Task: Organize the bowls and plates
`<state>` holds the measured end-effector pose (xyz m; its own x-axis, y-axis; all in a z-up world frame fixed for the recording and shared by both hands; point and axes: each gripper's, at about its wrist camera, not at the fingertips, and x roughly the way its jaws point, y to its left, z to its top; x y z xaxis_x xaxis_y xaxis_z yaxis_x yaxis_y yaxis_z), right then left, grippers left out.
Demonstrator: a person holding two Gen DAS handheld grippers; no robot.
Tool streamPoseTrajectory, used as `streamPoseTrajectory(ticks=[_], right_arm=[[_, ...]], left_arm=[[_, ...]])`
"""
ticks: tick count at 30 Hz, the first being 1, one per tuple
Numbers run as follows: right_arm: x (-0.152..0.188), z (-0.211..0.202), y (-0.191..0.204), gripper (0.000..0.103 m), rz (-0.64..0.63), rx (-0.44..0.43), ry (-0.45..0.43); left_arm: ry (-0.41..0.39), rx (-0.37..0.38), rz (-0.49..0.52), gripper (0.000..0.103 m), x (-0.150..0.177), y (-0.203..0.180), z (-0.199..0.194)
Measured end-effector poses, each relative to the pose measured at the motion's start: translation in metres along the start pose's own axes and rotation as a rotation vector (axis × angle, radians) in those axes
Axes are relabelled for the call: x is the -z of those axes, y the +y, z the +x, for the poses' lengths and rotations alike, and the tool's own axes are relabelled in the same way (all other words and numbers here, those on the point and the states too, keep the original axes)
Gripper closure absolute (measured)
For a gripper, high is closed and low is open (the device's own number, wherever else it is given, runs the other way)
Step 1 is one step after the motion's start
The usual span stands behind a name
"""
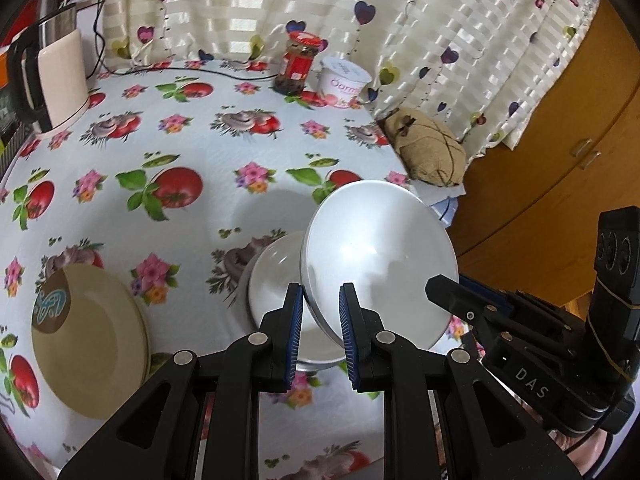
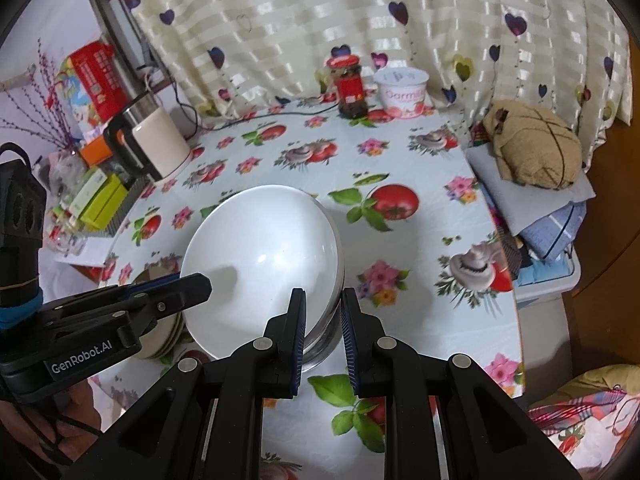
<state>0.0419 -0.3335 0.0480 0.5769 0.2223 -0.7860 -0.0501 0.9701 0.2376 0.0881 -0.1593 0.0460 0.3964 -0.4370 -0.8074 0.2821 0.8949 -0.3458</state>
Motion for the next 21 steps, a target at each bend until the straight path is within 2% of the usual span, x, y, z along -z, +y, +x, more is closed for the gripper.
streamPoseTrajectory(ticks=[21], right_arm=[[0.01, 0.033, 0.007, 0.086, -0.011, -0.03, 0.095]], left_arm=[[0.088, -0.034, -0.049, 0.083, 0.012, 0.023, 0.022]])
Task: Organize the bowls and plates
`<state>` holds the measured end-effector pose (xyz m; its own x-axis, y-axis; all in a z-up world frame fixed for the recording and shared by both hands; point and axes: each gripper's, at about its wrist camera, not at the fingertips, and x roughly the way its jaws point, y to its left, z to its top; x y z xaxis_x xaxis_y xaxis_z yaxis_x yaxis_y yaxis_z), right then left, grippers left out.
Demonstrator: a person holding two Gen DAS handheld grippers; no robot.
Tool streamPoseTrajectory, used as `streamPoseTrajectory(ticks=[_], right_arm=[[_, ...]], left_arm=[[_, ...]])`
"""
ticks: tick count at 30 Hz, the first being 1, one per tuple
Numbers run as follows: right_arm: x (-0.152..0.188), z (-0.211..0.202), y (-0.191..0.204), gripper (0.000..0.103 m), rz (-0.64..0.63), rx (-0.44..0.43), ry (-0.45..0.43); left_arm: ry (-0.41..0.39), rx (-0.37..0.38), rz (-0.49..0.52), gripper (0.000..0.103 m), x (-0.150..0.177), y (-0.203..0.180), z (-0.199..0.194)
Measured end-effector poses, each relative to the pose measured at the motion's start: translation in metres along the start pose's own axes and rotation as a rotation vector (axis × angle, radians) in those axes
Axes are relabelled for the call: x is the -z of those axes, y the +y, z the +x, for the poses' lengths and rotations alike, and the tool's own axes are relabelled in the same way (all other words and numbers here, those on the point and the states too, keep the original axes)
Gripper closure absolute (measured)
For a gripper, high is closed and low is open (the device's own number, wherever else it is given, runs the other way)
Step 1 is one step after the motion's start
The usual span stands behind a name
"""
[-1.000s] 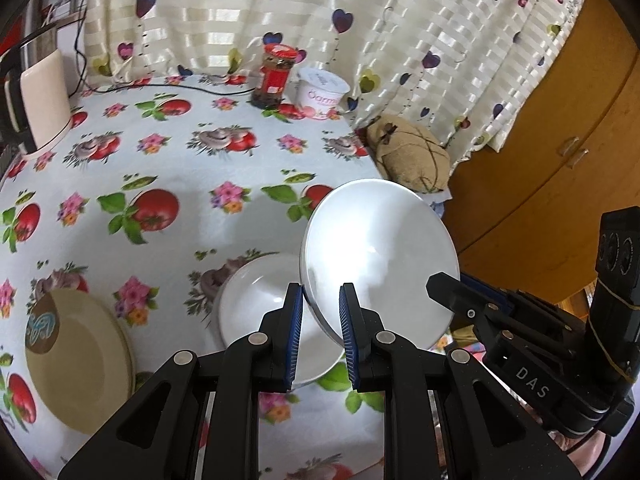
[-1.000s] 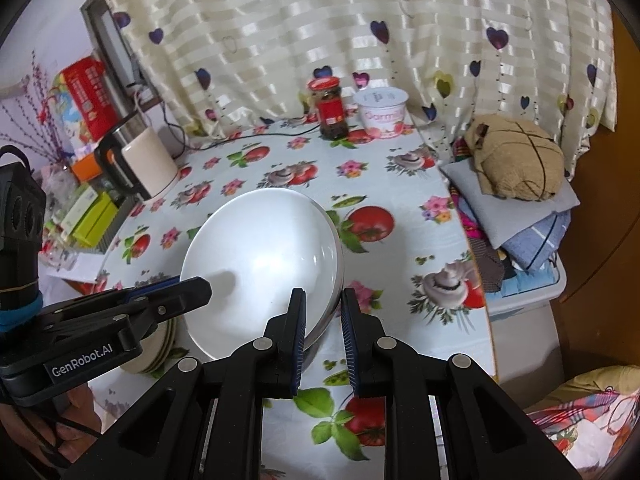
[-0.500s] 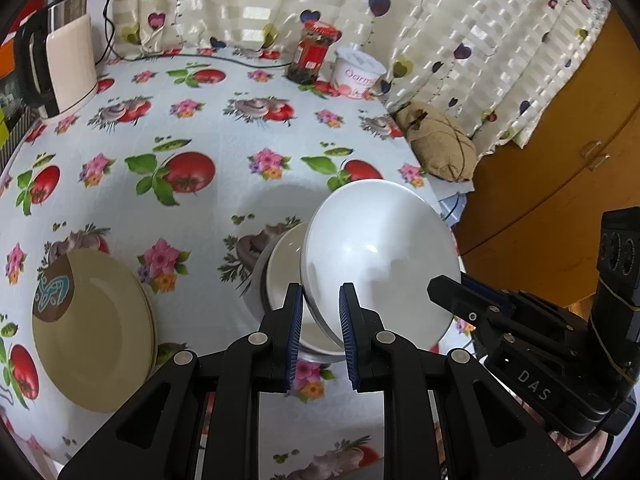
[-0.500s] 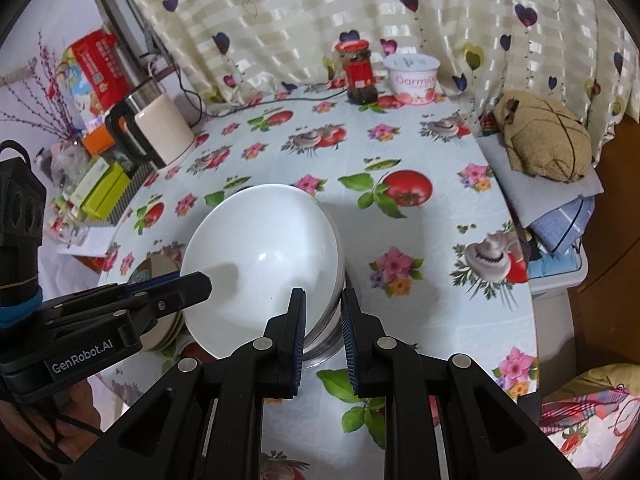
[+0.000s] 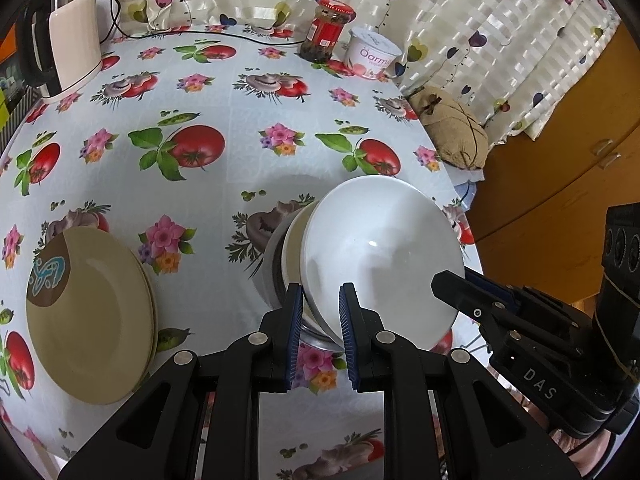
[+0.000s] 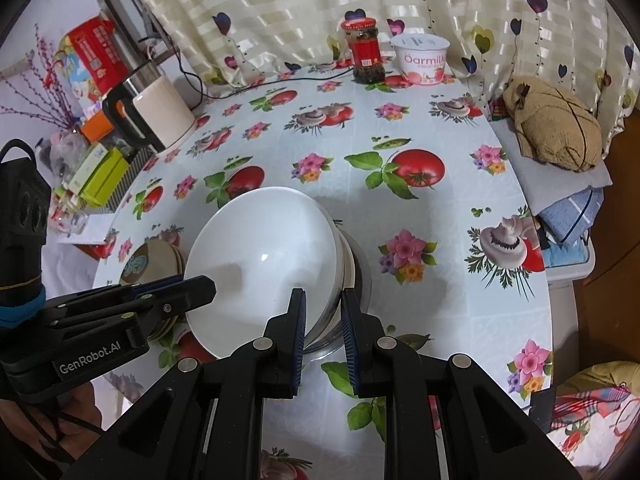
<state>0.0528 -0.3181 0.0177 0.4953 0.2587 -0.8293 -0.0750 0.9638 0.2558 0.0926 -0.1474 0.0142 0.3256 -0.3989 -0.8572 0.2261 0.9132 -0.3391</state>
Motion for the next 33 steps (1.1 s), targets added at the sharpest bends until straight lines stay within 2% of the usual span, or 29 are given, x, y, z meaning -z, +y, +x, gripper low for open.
streamPoseTrajectory(ticks=[12, 22, 27, 30, 31, 33], right_arm=[[-0.001, 0.009, -0.002, 0.083, 0.004, -0.005, 0.027], [-0.002, 0.011, -0.001, 0.082, -0.011, -0.009, 0.021], [-0.001, 0.012, 0.001, 0.085, -0.037, 0.01, 0.013], [-0.001, 0.009, 0.002, 0.087, -0.044, 0.012, -0.001], [-0.001, 0.008, 0.003, 0.095, -0.051, -0.005, -0.01], [-0.001, 0.008, 0.006, 0.097, -0.062, -0.038, -0.007]], left_arm=[[0.017, 0.008, -0.007, 0.083, -0.001, 0.005, 0.007], [-0.004, 0.015, 0.006, 0.083, -0.002, 0.006, 0.007], [-0.033, 0.014, 0.026, 0.083, 0.001, 0.005, 0.004], [-0.063, 0.045, 0.041, 0.083, 0.001, 0.003, -0.001], [-0.067, 0.06, 0.05, 0.083, 0.001, 0.001, -0.002], [-0.073, 0.059, 0.068, 0.083, 0.002, -0.004, -0.003]])
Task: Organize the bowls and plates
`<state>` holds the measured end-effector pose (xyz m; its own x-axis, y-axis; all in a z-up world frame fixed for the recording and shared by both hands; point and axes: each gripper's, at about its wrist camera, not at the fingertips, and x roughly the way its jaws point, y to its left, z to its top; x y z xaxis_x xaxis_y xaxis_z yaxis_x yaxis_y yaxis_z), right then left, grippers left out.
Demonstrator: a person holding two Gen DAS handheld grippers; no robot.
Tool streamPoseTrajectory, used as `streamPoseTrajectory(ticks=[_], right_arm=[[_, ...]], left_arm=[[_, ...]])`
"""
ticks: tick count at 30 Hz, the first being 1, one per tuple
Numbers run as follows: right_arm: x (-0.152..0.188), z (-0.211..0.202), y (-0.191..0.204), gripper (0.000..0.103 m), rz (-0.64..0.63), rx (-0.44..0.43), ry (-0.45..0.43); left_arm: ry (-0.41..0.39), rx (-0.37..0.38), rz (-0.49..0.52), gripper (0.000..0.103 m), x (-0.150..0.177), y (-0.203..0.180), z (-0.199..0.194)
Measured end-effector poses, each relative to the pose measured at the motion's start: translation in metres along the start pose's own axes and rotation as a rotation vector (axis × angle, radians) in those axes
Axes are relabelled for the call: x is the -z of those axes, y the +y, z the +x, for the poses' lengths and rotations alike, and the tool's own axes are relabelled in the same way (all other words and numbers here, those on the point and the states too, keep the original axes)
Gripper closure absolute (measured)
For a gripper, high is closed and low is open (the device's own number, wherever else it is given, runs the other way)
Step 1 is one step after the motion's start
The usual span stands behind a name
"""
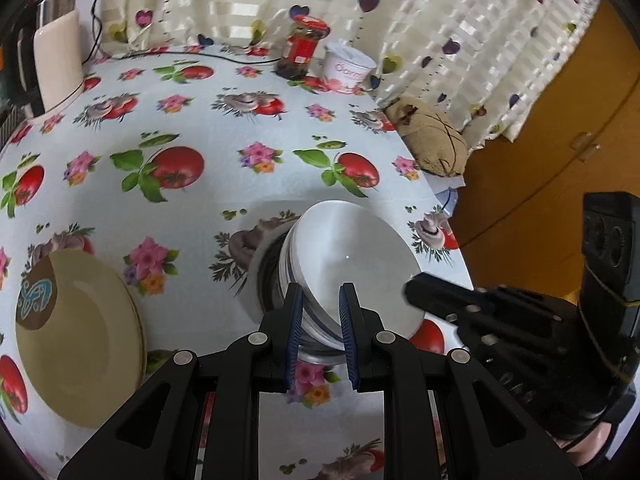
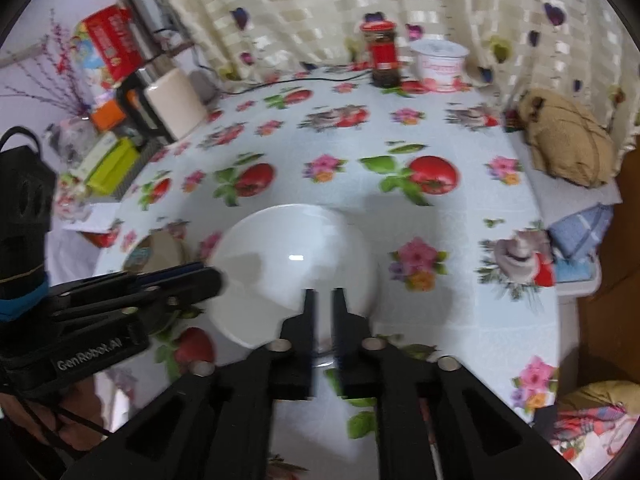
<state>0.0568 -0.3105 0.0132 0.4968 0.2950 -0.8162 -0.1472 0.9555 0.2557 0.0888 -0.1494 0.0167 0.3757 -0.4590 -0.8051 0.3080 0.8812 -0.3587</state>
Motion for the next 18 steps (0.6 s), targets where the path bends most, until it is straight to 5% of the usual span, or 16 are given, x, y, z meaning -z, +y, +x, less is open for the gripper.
streamPoseTrajectory(ticks=[18], right_arm=[[0.001, 0.011, -0.018, 0.085, 0.068, 0.033, 0.023]], left_arm=[[0.033, -0.013, -0.052, 0.083, -0.003, 0.02, 0.017]])
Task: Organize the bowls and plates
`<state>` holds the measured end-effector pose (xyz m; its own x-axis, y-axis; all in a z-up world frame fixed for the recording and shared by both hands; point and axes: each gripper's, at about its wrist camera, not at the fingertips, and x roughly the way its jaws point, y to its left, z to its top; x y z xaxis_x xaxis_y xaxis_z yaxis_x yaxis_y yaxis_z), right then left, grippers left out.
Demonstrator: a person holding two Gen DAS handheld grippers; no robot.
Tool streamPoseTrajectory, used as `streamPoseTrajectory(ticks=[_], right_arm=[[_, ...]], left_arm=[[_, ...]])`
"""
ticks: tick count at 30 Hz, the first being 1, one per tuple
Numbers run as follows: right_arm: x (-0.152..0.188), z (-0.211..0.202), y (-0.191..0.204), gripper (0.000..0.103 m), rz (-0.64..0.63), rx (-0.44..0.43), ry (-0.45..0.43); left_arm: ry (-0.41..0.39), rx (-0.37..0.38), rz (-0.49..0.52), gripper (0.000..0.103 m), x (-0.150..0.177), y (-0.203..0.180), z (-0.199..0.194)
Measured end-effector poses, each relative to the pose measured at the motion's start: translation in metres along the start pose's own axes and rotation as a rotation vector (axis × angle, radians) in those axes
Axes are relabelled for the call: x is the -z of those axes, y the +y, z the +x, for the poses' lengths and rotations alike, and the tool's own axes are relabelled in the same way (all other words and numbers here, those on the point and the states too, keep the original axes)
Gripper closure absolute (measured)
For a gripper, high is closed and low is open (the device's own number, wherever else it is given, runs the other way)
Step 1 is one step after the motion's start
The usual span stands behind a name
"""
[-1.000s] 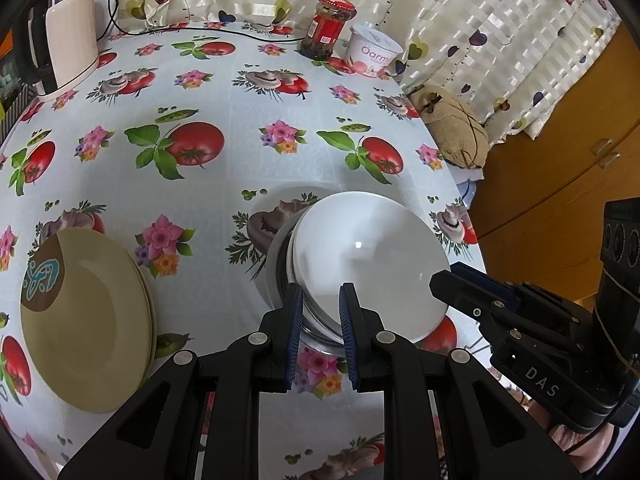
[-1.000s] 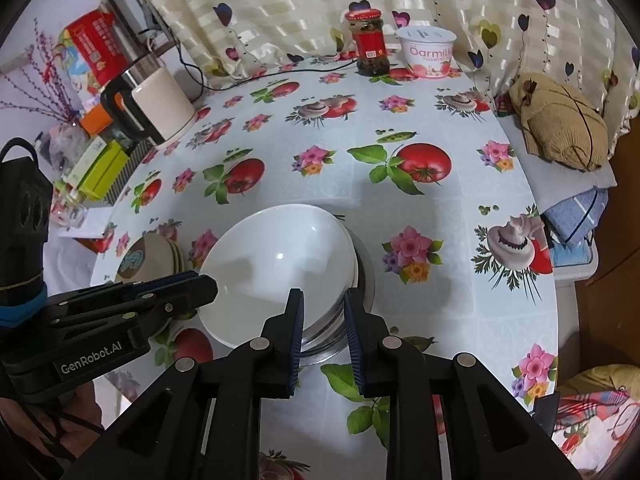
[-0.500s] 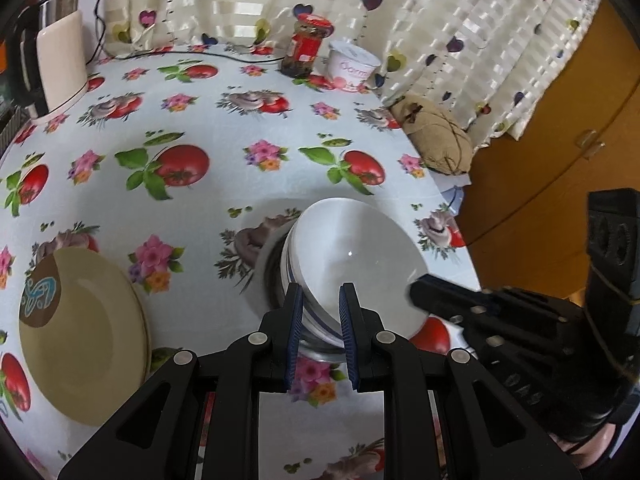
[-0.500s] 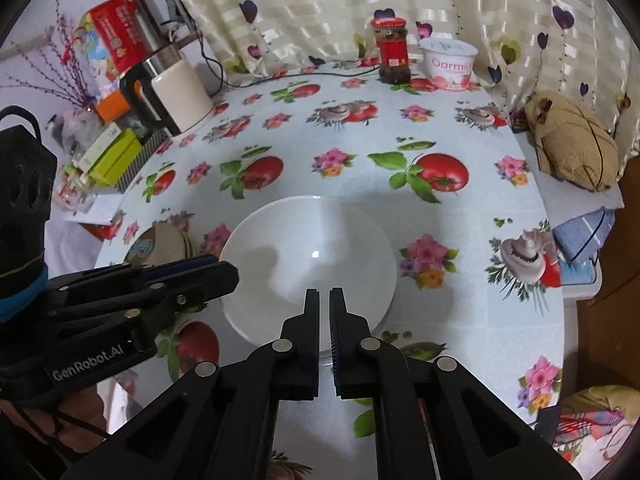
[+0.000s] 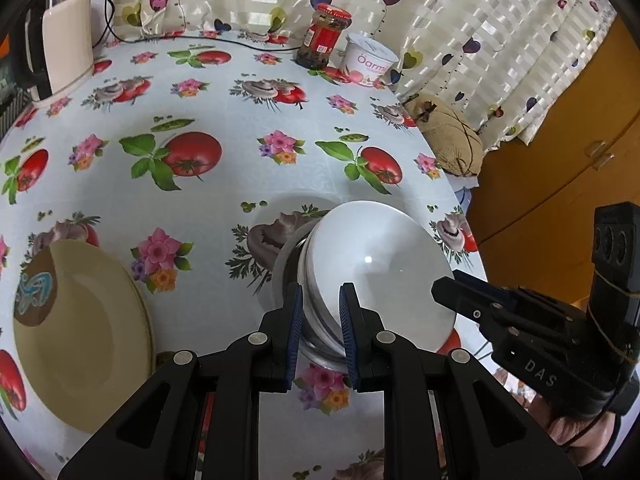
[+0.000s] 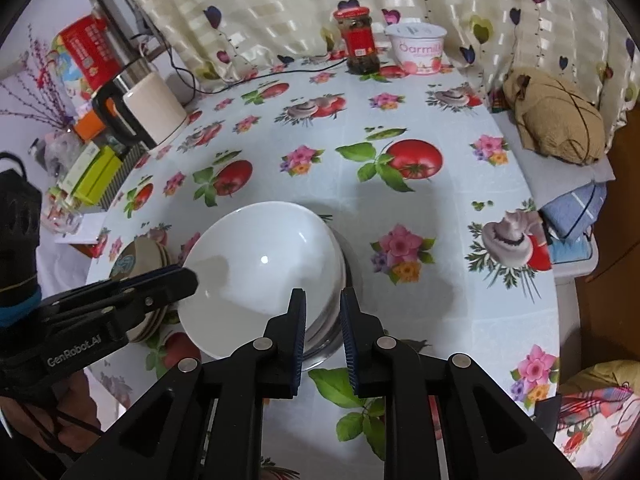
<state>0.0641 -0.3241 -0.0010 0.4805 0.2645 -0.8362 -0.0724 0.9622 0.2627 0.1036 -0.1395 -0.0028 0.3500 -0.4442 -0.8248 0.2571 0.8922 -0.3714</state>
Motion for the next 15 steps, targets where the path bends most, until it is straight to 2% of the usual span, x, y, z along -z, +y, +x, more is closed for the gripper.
streamPoseTrajectory(ticks=[11, 15], right_arm=[[0.0, -0.0046, 0.006, 0.088, -0.043, 0.004, -0.051], [0.0011, -0.0022, 0.0041, 0.087, -0.037, 0.005, -0.034]], left_arm=[[-0.039, -0.016, 0.039, 0.083, 0.0039, -0.0026, 0.0013], [-0.044, -0.015, 0.047, 0.083, 0.0029, -0.0039, 0.0006]])
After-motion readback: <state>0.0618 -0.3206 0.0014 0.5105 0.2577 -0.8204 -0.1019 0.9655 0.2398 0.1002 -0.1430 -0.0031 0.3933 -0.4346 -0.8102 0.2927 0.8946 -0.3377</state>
